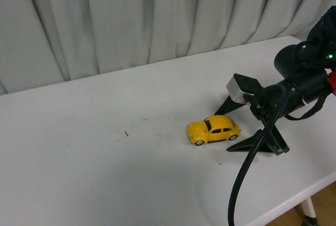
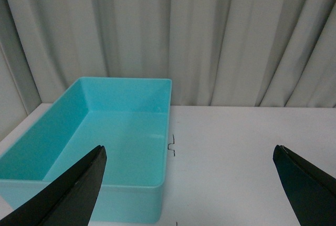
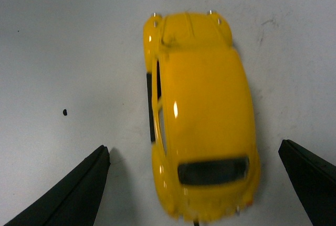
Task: Wind up and store yellow beetle toy
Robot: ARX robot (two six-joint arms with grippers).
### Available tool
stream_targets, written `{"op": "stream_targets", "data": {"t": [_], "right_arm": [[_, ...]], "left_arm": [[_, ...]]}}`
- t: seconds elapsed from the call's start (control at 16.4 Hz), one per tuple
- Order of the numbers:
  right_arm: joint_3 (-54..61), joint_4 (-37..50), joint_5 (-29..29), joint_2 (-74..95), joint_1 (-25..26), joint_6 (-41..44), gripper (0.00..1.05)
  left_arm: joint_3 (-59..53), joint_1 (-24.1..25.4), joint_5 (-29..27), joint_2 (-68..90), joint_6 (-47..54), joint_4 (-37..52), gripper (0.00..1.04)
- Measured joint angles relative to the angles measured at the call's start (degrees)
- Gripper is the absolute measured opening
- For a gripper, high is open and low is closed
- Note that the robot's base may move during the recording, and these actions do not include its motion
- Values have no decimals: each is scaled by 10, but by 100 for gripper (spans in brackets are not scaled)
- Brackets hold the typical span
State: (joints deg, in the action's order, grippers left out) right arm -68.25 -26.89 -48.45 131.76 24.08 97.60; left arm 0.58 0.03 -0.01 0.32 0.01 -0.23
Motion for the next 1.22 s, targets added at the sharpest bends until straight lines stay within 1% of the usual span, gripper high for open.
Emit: {"op": "stream_targets", "data": {"t": [0.06,0.43,0.61,0.73,0.85,0.98,1.04,1.22], "right_arm": [[0,-1,0,0,0,-1,98],[6,16,-1,-3,-2,-17,98],[32,61,-4,-27,-17,-26,98],[72,114,-1,-63,-40,-35,98],[111,133,-33,-124,-56,-52,98],[124,128,-61,-196,-61,-59,98],[127,123,-80,-242,-60,-63,98],[127,103,-112,-330,-45,-64,98]], "left_arm": [[0,0,0,0,0,0,98],[0,0,0,0,0,0,98],[0,0,0,0,0,0,98],[0,0,0,0,0,0,98],[0,0,0,0,0,0,98],[0,0,0,0,0,0,98],[0,0,0,0,0,0,98],[0,0,0,0,0,0,98]]}}
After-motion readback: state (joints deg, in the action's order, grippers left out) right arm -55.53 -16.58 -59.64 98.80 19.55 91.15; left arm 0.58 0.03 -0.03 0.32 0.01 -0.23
